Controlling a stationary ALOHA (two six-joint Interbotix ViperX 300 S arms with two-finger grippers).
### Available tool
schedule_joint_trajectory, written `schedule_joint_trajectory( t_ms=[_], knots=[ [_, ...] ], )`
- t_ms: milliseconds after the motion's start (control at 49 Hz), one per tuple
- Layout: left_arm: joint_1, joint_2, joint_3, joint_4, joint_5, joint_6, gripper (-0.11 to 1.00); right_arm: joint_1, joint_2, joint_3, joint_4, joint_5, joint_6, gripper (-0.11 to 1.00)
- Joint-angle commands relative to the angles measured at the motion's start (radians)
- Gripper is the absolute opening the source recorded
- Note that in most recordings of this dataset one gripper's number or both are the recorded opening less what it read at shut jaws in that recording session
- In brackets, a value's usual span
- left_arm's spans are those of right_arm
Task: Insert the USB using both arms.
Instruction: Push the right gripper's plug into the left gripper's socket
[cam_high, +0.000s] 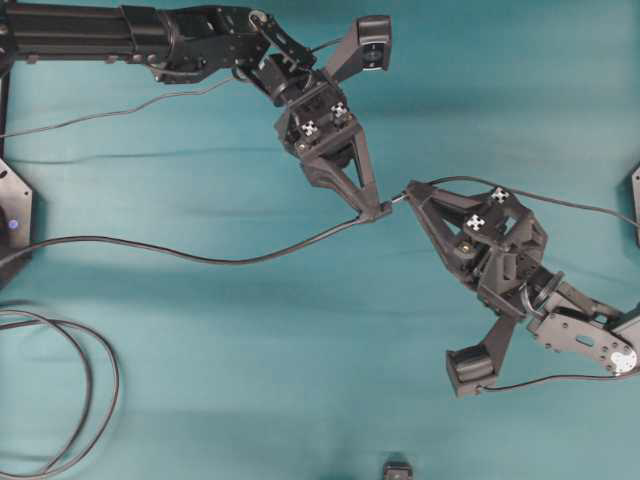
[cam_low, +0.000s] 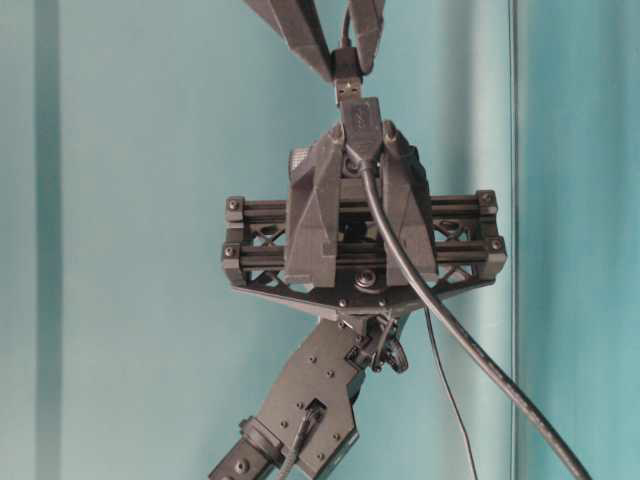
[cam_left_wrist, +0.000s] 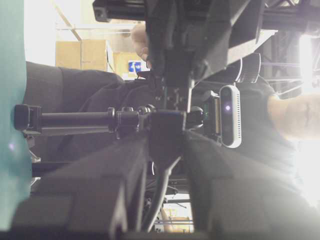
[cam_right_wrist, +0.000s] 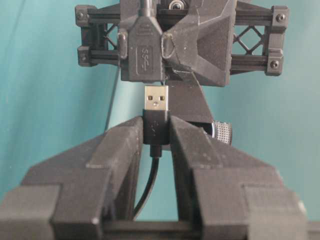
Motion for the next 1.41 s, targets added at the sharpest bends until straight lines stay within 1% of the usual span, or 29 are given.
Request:
schedule_joint_trajectory(
  t_ms=[0, 245, 817, 1021, 1246, 1389],
  knots=[
    [0.008, -0.018, -0.020, -0.003, 0.005, 0.000, 0.28, 0.005, -0.009, -0.018, -0.012, 0.003, 0.005, 0.20],
    [0.014, -0.020, -0.021, -0.003, 0.000, 0.000, 0.28, 0.008, -0.009, -0.015, -0.012, 0.003, 0.015, 0.20],
    [0.014, -0.018, -0.028, -0.002, -0.005, 0.000, 0.28, 0.009, -0.009, -0.014, -0.012, -0.005, 0.015, 0.20],
    [0.014, -0.020, -0.037, 0.034, -0.005, -0.003, 0.28, 0.011, -0.008, -0.012, -0.011, -0.006, 0.017, 0.20],
    [0.017, -0.020, -0.051, 0.034, -0.005, -0.003, 0.28, 0.012, 0.008, -0.015, -0.011, -0.006, 0.041, 0.20],
    [0.017, -0.020, -0.052, 0.035, -0.003, -0.003, 0.28, 0.011, 0.015, -0.017, -0.011, -0.008, 0.043, 0.20]
  ],
)
